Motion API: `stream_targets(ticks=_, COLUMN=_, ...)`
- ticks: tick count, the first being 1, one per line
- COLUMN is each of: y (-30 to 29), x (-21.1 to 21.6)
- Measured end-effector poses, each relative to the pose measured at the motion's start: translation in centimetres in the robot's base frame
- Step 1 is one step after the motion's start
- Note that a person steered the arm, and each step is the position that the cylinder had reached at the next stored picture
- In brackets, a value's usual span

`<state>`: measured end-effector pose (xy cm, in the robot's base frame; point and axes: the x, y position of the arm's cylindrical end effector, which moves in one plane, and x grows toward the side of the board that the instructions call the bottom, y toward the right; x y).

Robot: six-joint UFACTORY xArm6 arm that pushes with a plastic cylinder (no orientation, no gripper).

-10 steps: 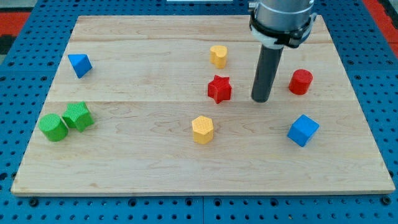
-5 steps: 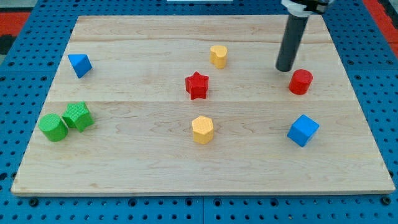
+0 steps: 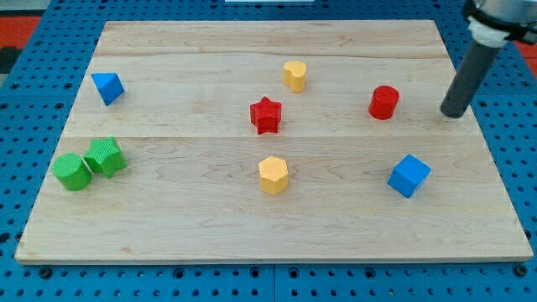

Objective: Push the red circle into red star

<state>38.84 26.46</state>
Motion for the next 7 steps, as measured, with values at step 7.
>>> stream_targets(ticks=7, y=-20.7, x=1.0)
